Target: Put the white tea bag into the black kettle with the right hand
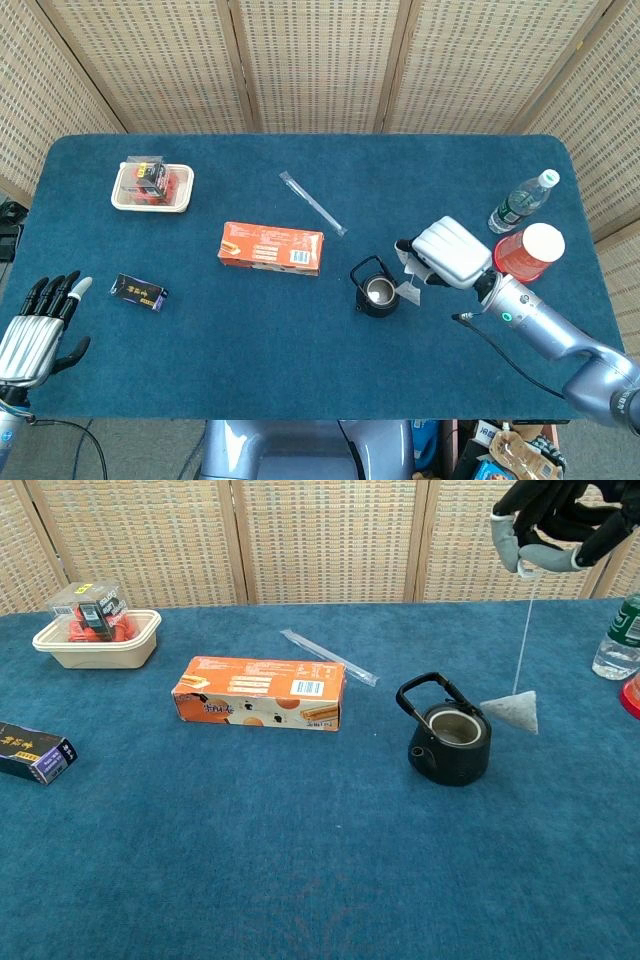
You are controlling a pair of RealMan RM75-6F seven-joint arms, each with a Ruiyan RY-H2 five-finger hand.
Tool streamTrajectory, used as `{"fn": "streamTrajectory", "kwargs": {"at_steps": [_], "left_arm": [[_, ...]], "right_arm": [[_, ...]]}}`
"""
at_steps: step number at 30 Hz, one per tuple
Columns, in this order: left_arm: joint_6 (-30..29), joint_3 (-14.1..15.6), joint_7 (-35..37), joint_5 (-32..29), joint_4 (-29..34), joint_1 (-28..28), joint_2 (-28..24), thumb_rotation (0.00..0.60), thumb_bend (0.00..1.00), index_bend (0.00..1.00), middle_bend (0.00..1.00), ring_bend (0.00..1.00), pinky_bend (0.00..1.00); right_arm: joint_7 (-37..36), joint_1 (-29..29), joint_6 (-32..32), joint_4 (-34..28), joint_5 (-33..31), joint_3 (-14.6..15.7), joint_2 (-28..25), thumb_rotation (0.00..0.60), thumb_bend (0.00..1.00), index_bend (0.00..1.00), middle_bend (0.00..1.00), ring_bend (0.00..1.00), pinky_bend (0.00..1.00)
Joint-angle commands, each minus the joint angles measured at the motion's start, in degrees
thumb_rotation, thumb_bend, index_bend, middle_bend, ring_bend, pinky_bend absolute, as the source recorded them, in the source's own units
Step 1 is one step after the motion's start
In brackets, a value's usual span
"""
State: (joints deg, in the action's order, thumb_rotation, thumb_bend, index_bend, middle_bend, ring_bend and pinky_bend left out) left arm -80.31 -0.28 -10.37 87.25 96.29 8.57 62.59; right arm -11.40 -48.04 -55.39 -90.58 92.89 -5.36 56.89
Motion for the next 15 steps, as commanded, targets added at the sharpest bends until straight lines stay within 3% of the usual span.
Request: {"fn": "streamTrajectory", "kwargs": {"at_steps": [1, 15], "left_arm": [[0.0, 0.1, 0.2, 0.0, -0.3, 0.0, 0.1, 0.600, 0.37, 0.02, 0.00, 0.00, 0.00], [0.7, 0.1, 1.5, -0.9, -1.9, 0.0, 0.8, 0.600, 0.37, 0.02, 0.00, 0.00, 0.00]], "right_arm": [[0.5, -0.5, 1.1, 0.4, -0.3, -0.1, 0.6, 0.600, 0.74, 0.60, 0.80, 0.80, 0.89], [0.9, -2.5, 4.8, 1.0, -1.4, -0.9, 2.0, 0.600, 0.74, 0.60, 0.80, 0.80, 0.89]]}}
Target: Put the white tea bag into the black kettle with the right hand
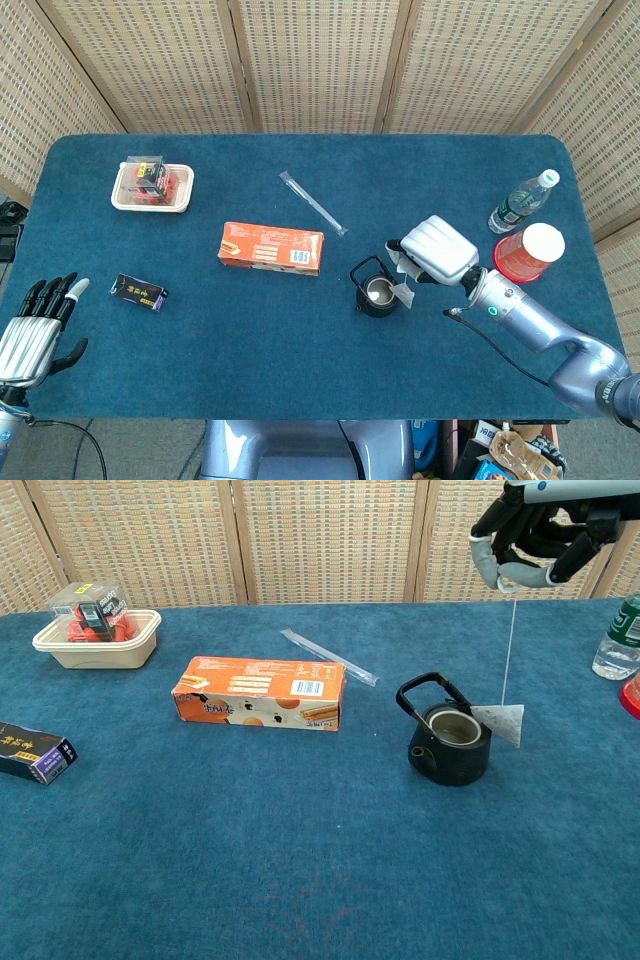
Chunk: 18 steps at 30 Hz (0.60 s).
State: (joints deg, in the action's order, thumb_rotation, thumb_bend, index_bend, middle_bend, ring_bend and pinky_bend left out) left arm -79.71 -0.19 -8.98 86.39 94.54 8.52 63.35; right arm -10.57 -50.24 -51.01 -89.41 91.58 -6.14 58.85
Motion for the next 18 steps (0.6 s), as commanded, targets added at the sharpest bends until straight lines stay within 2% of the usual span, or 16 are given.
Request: {"fn": "streamTrajectory", "kwargs": {"at_steps": [1, 18], "left_arm": [[0.1, 0.0, 0.1, 0.0, -0.2, 0.1, 0.1, 0.600, 0.37, 0.02, 0.00, 0.00, 0.00], [0.1, -0.1, 1.5, -0.6, -1.6, -0.1, 0.3, 0.600, 0.37, 0.02, 0.00, 0.00, 0.00]], "right_arm": [[0.2, -0.4, 0.6, -0.1, -0.2, -0.2, 0.1, 0.600, 0.74, 0.60, 0.80, 0.80, 0.89], [1.0, -2.8, 3.3, -0.8, -1.5, -1.9, -0.1, 0.600, 0.74, 0.60, 0.80, 0.80, 0.89]]}}
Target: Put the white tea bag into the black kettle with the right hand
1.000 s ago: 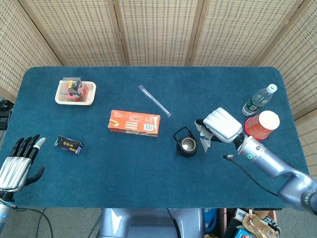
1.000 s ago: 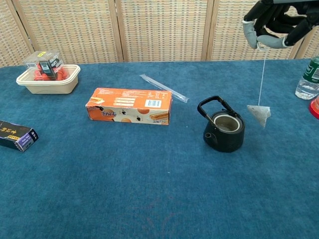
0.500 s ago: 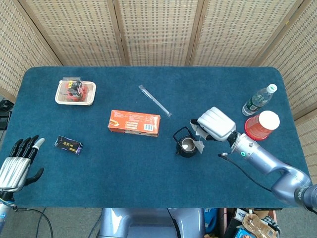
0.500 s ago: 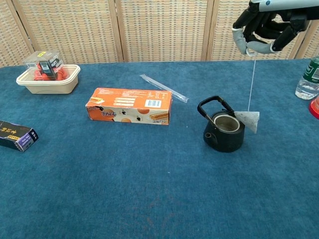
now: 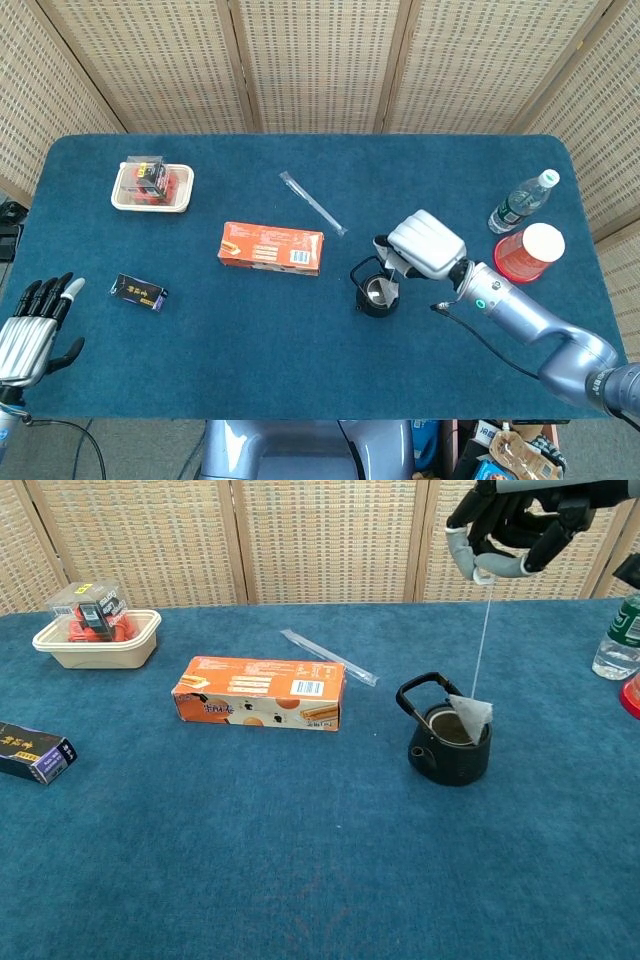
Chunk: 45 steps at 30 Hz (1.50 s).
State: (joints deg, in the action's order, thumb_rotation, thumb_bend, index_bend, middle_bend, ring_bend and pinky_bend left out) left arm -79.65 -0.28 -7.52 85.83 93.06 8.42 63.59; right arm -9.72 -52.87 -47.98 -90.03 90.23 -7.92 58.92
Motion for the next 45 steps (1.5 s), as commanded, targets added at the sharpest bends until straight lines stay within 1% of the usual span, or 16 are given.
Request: {"fn": "streamTrajectory", "kwargs": {"at_steps": [1, 7, 11, 15, 22, 28, 36, 45], "left_arm": [[0.0, 0.0, 0.2, 0.0, -0.2, 0.0, 0.0, 0.600, 0.37, 0.02, 0.00, 0.00, 0.00], [0.3, 0.2, 0.6, 0.0, -0.6, 0.0, 0.3, 0.600, 0.37, 0.02, 0.00, 0.00, 0.00], [0.6, 0.4, 1.1, -0.3, -1.3, -0.1, 0.6, 0.600, 0.37, 0.02, 0.00, 0.00, 0.00], [0.5, 0.4, 1.4, -0.1, -1.5, -0.1, 0.6, 0.600, 0.37, 0.02, 0.00, 0.00, 0.00], [0.0, 0.2, 1.2, 0.2, -1.2, -0.1, 0.1, 0.600, 0.37, 0.02, 0.00, 0.00, 0.00], [-0.2, -0.2, 0.1, 0.6, -0.2, 0.3, -1.0, 0.600, 0.37, 0.02, 0.00, 0.00, 0.00], [0.1, -0.4, -1.2, 0.4, 1.4, 0.6, -2.3, 0.600, 0.37, 0.02, 0.00, 0.00, 0.00], [0.4, -0.3, -2.4, 0.0, 2.8, 0.7, -3.0, 0.600, 0.37, 0.02, 0.00, 0.00, 0.00]], "right_arm": [[0.3, -0.3, 0.3, -0.2, -0.2, -0.2, -0.1, 0.600, 0.74, 0.60, 0.80, 0.80, 0.89], [0.8, -0.8, 1.4, -0.1, -0.6, -0.1, 0.4, 0.600, 0.74, 0.60, 0.80, 0.80, 0.89], [1.2, -0.6, 2.4, 0.7, -0.5, 1.1, 1.9, 0.600, 0.74, 0.60, 0.80, 0.80, 0.89], [1.5, -0.3, 1.9, 1.4, -0.1, 1.7, 3.1, 0.600, 0.74, 0.60, 0.80, 0.80, 0.89], [2.7, 1.8, -1.2, 1.9, 1.9, 3.6, 4.6, 0.600, 0.74, 0.60, 0.80, 0.80, 0.89], [4.2, 4.2, -4.3, 3.0, 4.9, 6.2, 6.5, 0.600, 0.74, 0.60, 0.80, 0.80, 0.89], [6.3, 6.2, -7.4, 7.3, 8.0, 8.6, 10.4, 0.600, 0.74, 0.60, 0.78, 0.80, 0.89], [7.0, 7.7, -10.1, 11.7, 10.9, 10.7, 13.6, 0.600, 0.74, 0.51, 0.73, 0.80, 0.89]]}}
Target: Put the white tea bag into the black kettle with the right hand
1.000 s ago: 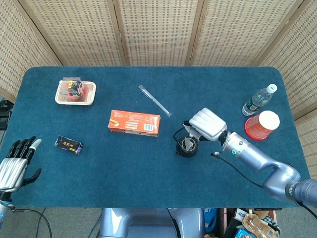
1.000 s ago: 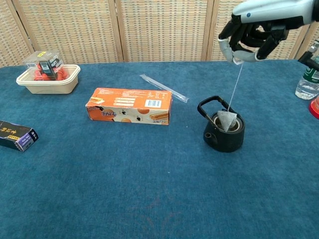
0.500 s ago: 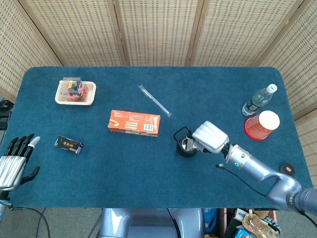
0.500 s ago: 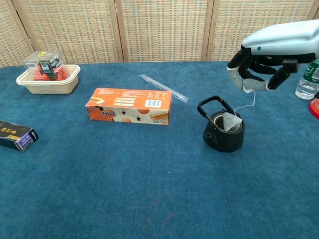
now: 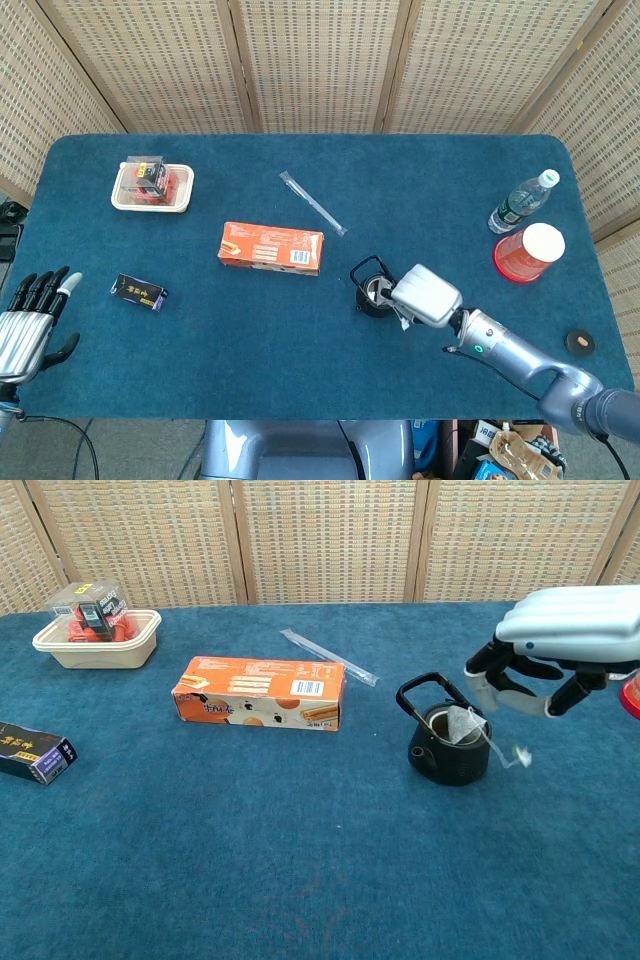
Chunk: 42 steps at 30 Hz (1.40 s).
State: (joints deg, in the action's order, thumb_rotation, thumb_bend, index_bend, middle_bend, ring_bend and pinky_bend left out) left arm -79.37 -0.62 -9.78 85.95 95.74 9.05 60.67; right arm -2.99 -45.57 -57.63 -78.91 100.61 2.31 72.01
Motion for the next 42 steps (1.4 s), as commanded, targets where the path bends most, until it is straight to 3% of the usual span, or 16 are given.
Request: {"fn": "streamTrajectory", "kwargs": {"at_steps": [1, 8, 15, 22, 29, 42], "left_arm": [[0.3, 0.1, -0.3, -0.2, 0.3, 0.0, -0.1, 0.600, 0.37, 0.02, 0.00, 0.00, 0.00], [0.4, 0.0, -1.5, -0.5, 1.5, 0.1, -0.5, 0.600, 0.37, 0.02, 0.00, 0.00, 0.00], [0.5, 0.0, -2.3, -0.5, 2.2, 0.3, -0.6, 0.600, 0.37, 0.02, 0.00, 0.00, 0.00], [0.5, -0.2, -2.6, -0.5, 2.5, 0.5, -0.8, 0.600, 0.37, 0.02, 0.00, 0.00, 0.00], [0.7, -0.2, -2.7, -0.5, 2.5, 0.7, -0.8, 0.600, 0.37, 0.02, 0.00, 0.00, 0.00], [0.9, 0.0, -2.0, -0.8, 1.8, 0.5, -0.3, 0.600, 0.37, 0.02, 0.00, 0.00, 0.00]], "right_arm": [[0.3, 0.5, -0.6, 0.9, 0.7, 0.7, 0.8, 0.600, 0.74, 0.50, 0.73, 0.80, 0.89], [1.4, 1.3, -1.8, 2.2, 1.4, 1.4, 1.4, 0.600, 0.72, 0.36, 0.70, 0.79, 0.89], [-1.4, 0.1, 0.6, -2.5, -0.5, 0.9, -3.5, 0.600, 0.72, 0.20, 0.73, 0.79, 0.89], [-3.3, -1.7, 7.6, -5.5, -2.2, 2.4, -6.2, 0.600, 0.79, 0.18, 0.80, 0.83, 0.91], [-2.9, -3.3, 12.9, -5.7, -4.2, 2.5, -6.2, 0.600, 0.82, 0.18, 0.81, 0.85, 0.93], [-1.0, -4.8, 16.0, -5.6, -6.2, 1.4, -5.5, 0.600, 0.82, 0.18, 0.81, 0.86, 0.94]]}}
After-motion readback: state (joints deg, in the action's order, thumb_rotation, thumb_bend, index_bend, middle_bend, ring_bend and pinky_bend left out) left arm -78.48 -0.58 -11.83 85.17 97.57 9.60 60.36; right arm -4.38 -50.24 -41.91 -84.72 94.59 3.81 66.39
